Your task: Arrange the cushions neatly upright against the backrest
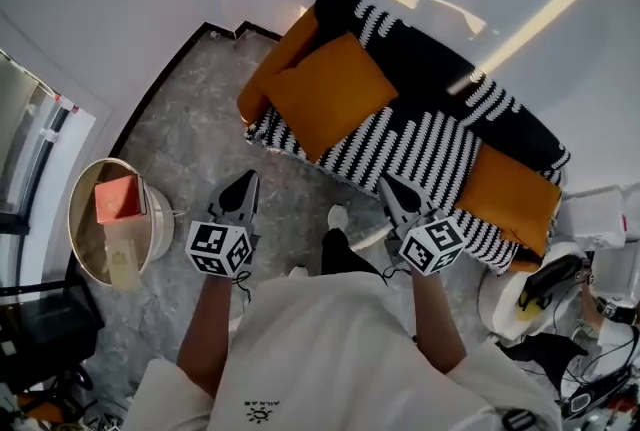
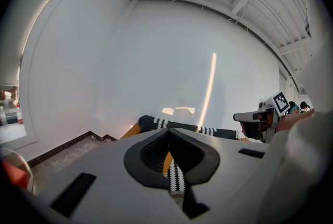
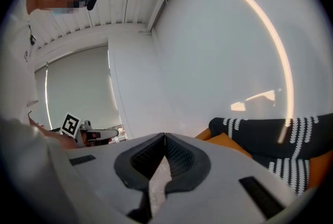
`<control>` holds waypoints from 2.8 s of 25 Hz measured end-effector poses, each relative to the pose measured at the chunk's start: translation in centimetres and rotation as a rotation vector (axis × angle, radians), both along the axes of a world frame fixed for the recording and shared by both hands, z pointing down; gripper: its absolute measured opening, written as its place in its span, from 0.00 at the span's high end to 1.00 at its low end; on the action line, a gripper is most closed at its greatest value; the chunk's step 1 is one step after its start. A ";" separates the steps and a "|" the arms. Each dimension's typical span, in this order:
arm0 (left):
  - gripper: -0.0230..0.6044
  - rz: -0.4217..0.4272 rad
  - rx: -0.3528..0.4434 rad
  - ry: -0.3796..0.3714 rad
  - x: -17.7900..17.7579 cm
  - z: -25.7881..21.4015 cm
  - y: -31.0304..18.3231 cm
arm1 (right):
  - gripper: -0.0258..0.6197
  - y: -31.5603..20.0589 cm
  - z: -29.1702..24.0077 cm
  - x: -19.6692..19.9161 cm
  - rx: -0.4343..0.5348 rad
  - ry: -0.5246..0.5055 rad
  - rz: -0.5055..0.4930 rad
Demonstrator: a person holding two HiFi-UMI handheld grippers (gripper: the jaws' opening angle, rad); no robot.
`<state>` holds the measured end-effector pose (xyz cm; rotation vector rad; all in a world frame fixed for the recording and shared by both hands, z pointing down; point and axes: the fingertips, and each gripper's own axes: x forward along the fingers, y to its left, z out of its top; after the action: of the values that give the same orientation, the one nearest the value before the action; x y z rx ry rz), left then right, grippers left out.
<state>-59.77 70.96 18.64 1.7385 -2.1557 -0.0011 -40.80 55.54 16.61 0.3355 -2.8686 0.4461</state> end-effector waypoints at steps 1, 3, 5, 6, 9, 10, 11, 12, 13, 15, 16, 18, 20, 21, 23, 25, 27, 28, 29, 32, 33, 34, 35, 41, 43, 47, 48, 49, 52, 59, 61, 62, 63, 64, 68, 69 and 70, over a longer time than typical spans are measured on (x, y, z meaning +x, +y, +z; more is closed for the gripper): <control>0.93 -0.001 -0.002 0.005 -0.2 -0.1 -1.2 | 0.92 -1.1 0.3 -0.1 -0.009 0.006 -0.001; 0.93 -0.003 -0.007 0.008 -0.9 -0.2 -3.8 | 0.92 -3.7 0.8 -0.4 -0.020 0.016 -0.006; 0.93 -0.006 -0.017 0.009 -1.5 -0.3 -6.4 | 0.92 -6.4 1.0 -0.9 -0.025 0.026 -0.014; 0.93 -0.008 -0.022 0.008 -1.7 -0.3 -7.7 | 0.92 -7.7 1.0 -1.1 -0.025 0.030 -0.018; 0.93 -0.022 -0.033 0.006 -2.4 -0.1 -11.5 | 0.92 -11.9 1.2 -2.0 -0.019 0.045 -0.035; 0.93 -0.027 -0.034 0.007 -2.6 0.0 -12.7 | 0.92 -13.3 1.4 -2.2 -0.019 0.051 -0.040; 0.93 -0.031 -0.035 0.008 -2.6 0.0 -13.9 | 0.92 -14.6 1.6 -2.4 -0.020 0.056 -0.044; 0.93 -0.034 -0.036 0.008 -2.7 0.1 -15.0 | 0.92 -15.9 1.9 -2.7 -0.023 0.060 -0.048; 0.93 -0.037 -0.037 0.008 -2.9 0.1 -16.0 | 0.92 -17.1 2.1 -3.0 -0.026 0.063 -0.053; 0.93 -0.051 -0.040 0.007 -3.3 0.3 -17.8 | 0.92 -19.3 2.8 -3.8 -0.032 0.072 -0.067; 0.93 -0.061 -0.043 0.009 -3.6 0.5 -18.5 | 0.92 -20.2 3.2 -4.2 -0.034 0.079 -0.076; 0.93 -0.082 -0.050 0.016 -4.3 1.0 -19.7 | 0.92 -21.9 3.9 -5.1 -0.036 0.092 -0.089; 0.93 -0.102 -0.063 0.025 -5.0 1.6 -20.2 | 0.92 -23.2 4.2 -6.1 -0.034 0.101 -0.101; 0.93 -0.111 -0.074 0.028 -5.4 2.0 -20.3 | 0.92 -23.6 4.2 -6.7 -0.033 0.103 -0.108; 0.93 -0.131 -0.095 0.036 -6.3 2.9 -20.6 | 0.92 -24.5 4.3 -7.8 -0.030 0.105 -0.119; 0.93 -0.144 -0.111 0.050 -7.2 3.9 -21.0 | 0.92 -25.4 4.6 -8.7 -0.037 0.109 -0.117; 0.93 -0.144 -0.117 0.065 -8.2 4.7 -21.5 | 0.92 -26.1 4.9 -10.0 -0.045 0.115 -0.111; 0.93 -0.141 -0.118 0.072 -8.9 5.1 -21.9 | 0.92 -26.4 5.1 -10.8 -0.046 0.117 -0.109; 0.93 -0.134 -0.120 0.079 -9.6 5.5 -22.2 | 0.92 -26.7 5.3 -11.7 -0.047 0.119 -0.106; 0.93 -0.102 -0.146 0.089 -11.6 7.2 -23.8 | 0.92 -27.8 6.0 -13.7 -0.057 0.131 -0.083; 0.93 -0.093 -0.157 0.088 -12.4 7.7 -24.4 | 0.92 -28.3 6.3 -14.4 -0.059 0.138 -0.074; 0.93 -0.087 -0.166 0.086 -13.3 8.1 -25.0 | 0.92 -28.8 6.6 -15.1 -0.059 0.145 -0.066; 0.93 -0.083 -0.172 0.086 -14.2 8.5 -25.5 | 0.92 -29.3 7.0 -15.9 -0.057 0.154 -0.059; 0.93 -0.094 -0.222 0.149 -19.6 13.3 -27.4 | 0.92 -32.4 11.7 -21.6 -0.065 0.240 -0.044; 0.93 -0.107 -0.245 0.161 -20.9 15.2 -28.2 | 0.92 -33.9 13.7 -23.3 -0.074 0.274 -0.035; 0.93 -0.132 -0.302 0.183 -23.0 19.6 -29.7 | 0.92 -37.2 17.8 -26.4 -0.073 0.338 -0.017; 0.93 -0.142 -0.313 0.192 -23.7 20.7 -30.1 | 0.92 -38.2 18.9 -27.1 -0.079 0.349 -0.011; 0.93 -0.155 -0.322 0.205 -24.4 21.8 -30.5 | 0.92 -39.3 20.1 -27.8 -0.080 0.363 -0.006; 0.93 -0.191 -0.349 0.243 -26.5 25.3 -31.3 | 0.92 -42.5 23.8 -30.1 -0.069 0.411 0.007; 0.79 -0.240 -0.450 0.316 -28.7 33.2 -31.2 | 0.92 -48.0 31.3 -34.6 -0.052 0.492 0.021; 0.75 -0.264 -0.473 0.331 -29.2 34.7 -31.1 | 0.92 -49.0 33.0 -35.8 -0.041 0.521 0.018; 0.73 -0.278 -0.483 0.334 -29.6 35.4 -31.1 | 0.92 -49.5 33.9 -36.4 -0.037 0.531 0.015; 0.72 -0.290 -0.493 0.339 -30.0 36.2 -31.0 | 0.92 -49.9 34.8 -37.1 -0.032 0.540 0.013; 0.71 -0.300 -0.502 0.346 -30.3 36.9 -31.0 | 0.92 -50.3 35.8 -37.6 -0.027 0.550 0.011; 0.64 -0.340 -0.532 0.373 -31.1 39.8 -31.0 | 0.92 -51.5 39.5 -39.4 -0.003 0.588 -0.011; 0.62 -0.352 -0.539 0.375 -31.4 40.3 -31.0 | 0.92 -51.8 40.3 -39.7 -0.003 0.595 -0.018; 0.60 -0.364 -0.546 0.376 -31.7 40.8 -31.1 | 0.92 -52.2 41.0 -40.0 -0.007 0.602 -0.022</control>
<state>-91.44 39.85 59.49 0.9478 -1.9228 0.1402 -80.84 3.38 57.62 0.3622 -2.2814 0.2873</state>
